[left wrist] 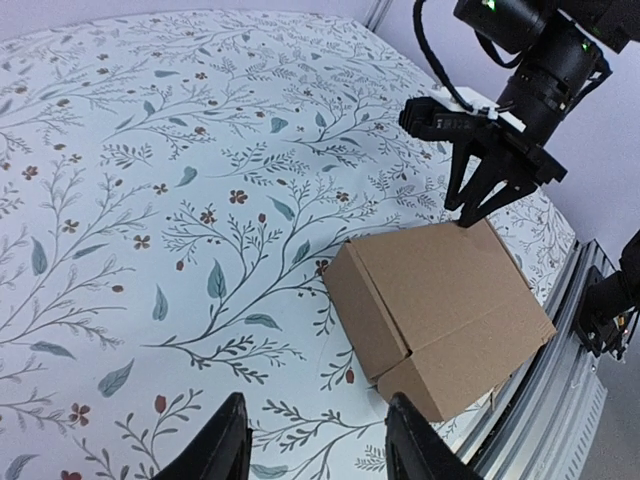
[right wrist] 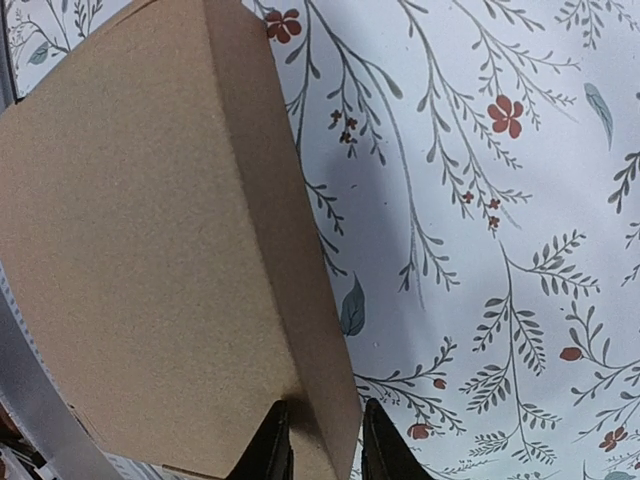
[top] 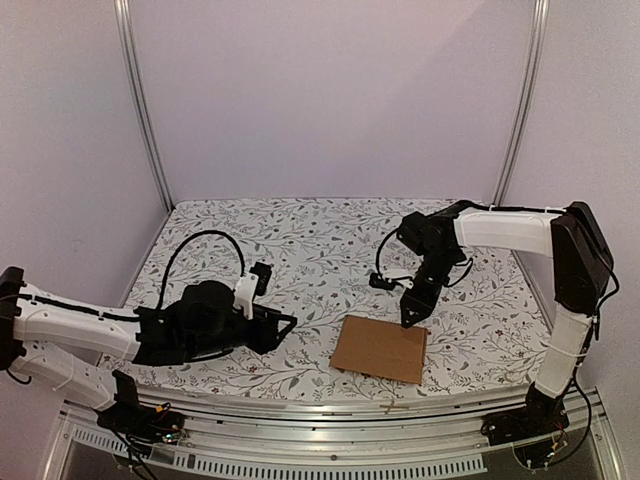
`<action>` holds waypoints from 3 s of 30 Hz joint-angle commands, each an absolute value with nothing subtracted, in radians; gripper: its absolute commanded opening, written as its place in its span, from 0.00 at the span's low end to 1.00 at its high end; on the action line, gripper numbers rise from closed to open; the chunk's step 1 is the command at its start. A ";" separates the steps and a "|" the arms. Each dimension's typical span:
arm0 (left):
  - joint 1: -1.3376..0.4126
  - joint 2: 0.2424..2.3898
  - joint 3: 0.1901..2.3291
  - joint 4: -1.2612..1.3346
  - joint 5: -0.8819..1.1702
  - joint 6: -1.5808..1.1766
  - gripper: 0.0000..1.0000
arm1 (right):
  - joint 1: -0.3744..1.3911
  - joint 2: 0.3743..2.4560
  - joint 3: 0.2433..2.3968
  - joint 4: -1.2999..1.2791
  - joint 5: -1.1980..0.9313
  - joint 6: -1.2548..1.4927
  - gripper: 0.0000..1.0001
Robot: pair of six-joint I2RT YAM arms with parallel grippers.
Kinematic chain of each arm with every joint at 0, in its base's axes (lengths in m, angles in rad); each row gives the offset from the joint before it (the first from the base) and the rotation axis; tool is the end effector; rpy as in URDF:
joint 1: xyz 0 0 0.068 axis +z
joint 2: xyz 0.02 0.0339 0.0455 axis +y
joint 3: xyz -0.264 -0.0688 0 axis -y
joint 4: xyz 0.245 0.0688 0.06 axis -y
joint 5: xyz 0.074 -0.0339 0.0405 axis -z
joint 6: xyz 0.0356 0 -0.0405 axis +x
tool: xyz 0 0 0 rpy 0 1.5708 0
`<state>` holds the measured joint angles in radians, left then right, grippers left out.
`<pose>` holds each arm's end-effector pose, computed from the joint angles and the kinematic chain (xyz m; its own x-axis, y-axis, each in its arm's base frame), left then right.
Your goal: Fold the paper box
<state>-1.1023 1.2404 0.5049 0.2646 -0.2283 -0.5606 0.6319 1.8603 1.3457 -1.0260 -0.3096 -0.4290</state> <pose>0.1215 -0.2222 0.1940 -0.5872 0.0133 -0.8093 0.5500 0.7402 -0.3869 0.2691 0.2104 0.1903 -0.4963 -0.8543 -0.1541 -0.8539 0.4484 0.2644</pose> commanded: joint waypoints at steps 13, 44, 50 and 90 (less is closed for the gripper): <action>-1.164 1.105 0.401 0.176 -0.318 -0.576 0.46 | 0.520 2.069 1.467 -1.070 -0.327 -0.366 0.16; -1.046 1.611 1.155 -0.160 -0.232 -0.241 0.47 | 0.360 1.602 1.392 -1.095 -0.232 -0.403 0.52; -0.952 1.756 1.383 -0.371 -0.091 -0.167 0.52 | 0.359 1.195 1.168 -0.842 -0.316 -0.313 0.99; -0.907 2.125 1.789 -0.509 0.026 -0.159 0.10 | 0.553 1.262 0.958 -0.878 -0.210 -0.740 0.69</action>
<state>-0.9207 2.1052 1.7599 -0.4686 0.0105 -0.1535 0.5285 1.2530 0.9661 -0.9119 -0.2508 -0.7277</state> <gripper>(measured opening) 0.118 0.703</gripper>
